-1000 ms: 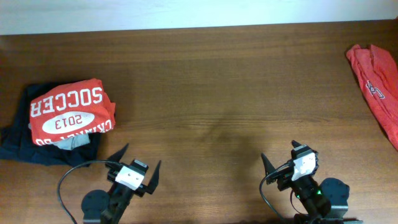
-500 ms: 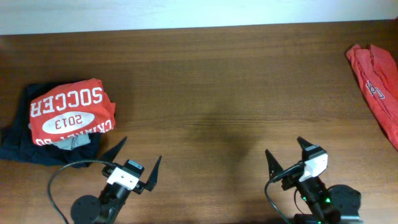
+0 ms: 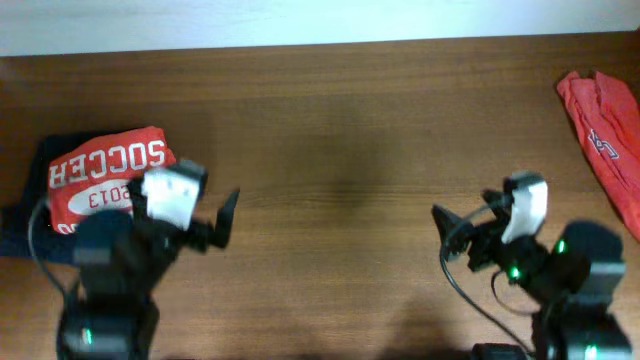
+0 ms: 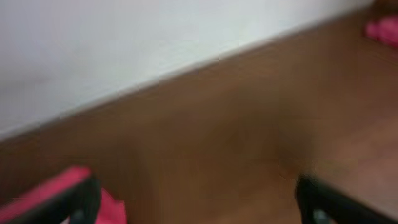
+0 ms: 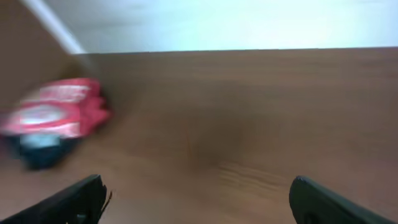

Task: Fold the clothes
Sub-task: 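Reach right gripper to the crumpled orange t-shirt and grasp it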

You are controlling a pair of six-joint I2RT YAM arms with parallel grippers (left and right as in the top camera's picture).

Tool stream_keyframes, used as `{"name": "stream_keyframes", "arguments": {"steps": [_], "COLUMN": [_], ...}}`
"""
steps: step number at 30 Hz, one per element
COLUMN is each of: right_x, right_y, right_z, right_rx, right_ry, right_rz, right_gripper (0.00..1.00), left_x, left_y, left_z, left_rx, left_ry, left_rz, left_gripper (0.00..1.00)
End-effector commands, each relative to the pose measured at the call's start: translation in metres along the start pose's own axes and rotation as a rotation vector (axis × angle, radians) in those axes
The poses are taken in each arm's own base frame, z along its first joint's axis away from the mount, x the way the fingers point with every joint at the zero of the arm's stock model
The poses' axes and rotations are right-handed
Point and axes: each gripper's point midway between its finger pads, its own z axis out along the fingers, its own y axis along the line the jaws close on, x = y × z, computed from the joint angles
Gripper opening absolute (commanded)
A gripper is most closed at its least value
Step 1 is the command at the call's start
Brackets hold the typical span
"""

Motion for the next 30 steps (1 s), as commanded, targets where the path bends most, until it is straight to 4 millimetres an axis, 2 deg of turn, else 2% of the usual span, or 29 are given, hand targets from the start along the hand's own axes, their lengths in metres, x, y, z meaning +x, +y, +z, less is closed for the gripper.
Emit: {"name": "stream_keyframes", "arguments": {"steps": [1,2,5,7,9,13,16,17,19,20,23,26,30], "right_x": [-0.015,-0.019,-0.021,-0.02,-0.025,-0.039,-0.033,-0.029,-0.021,-0.01,0.012,0.039,0.06], "right_y": [0.032,0.015,-0.032,-0.078,-0.109,-0.158,-0.201,-0.227,-0.257,-0.282,-0.322,-0.364,-0.399], "right_z": [0.011,0.022,0.033,0.033,0.028,0.028,0.022,0.015,0.006,-0.004,-0.017,-0.032,-0.038], "right_rx": [-0.231,-0.159,0.091,0.343,0.468,0.544,0.612,0.658,0.711,0.755,0.821,0.917,0.951], "right_ry": [0.062,0.11,0.233,0.349,0.403,0.405,0.395,0.375,0.35,0.336,0.336,0.343,0.324], "right_rz": [0.017,0.058,0.209,0.362,0.434,0.525,0.599,0.648,0.728,0.797,0.869,0.921,0.963], "right_gripper": [0.99,0.99,0.99,0.99,0.99,0.99,0.99,0.99,0.96,0.84,0.66,0.38,0.05], "left_x": [-0.015,-0.018,-0.018,-0.009,0.0,0.017,0.025,0.025,0.025,0.025,0.025,0.024,0.024], "left_y": [-0.002,0.002,0.003,0.001,0.001,-0.001,-0.002,-0.002,-0.002,-0.002,-0.002,-0.002,-0.002], "left_z": [0.027,0.04,0.058,0.074,0.082,0.091,0.093,0.094,0.094,0.094,0.094,0.094,0.094], "left_rx": [0.113,0.133,0.174,0.207,0.22,0.235,0.242,0.242,0.242,0.241,0.24,0.24,0.24], "left_ry": [0.101,0.157,0.201,0.234,0.267,0.333,0.363,0.364,0.363,0.364,0.364,0.363,0.362], "left_rz": [-0.056,-0.078,-0.101,-0.121,-0.146,-0.173,-0.185,-0.186,-0.186,-0.19,-0.193,-0.192,-0.192], "left_gripper": [0.99,0.99,0.99,0.99,0.99,0.99,0.99,0.99,0.99,0.99,0.99,0.99,0.99]}}
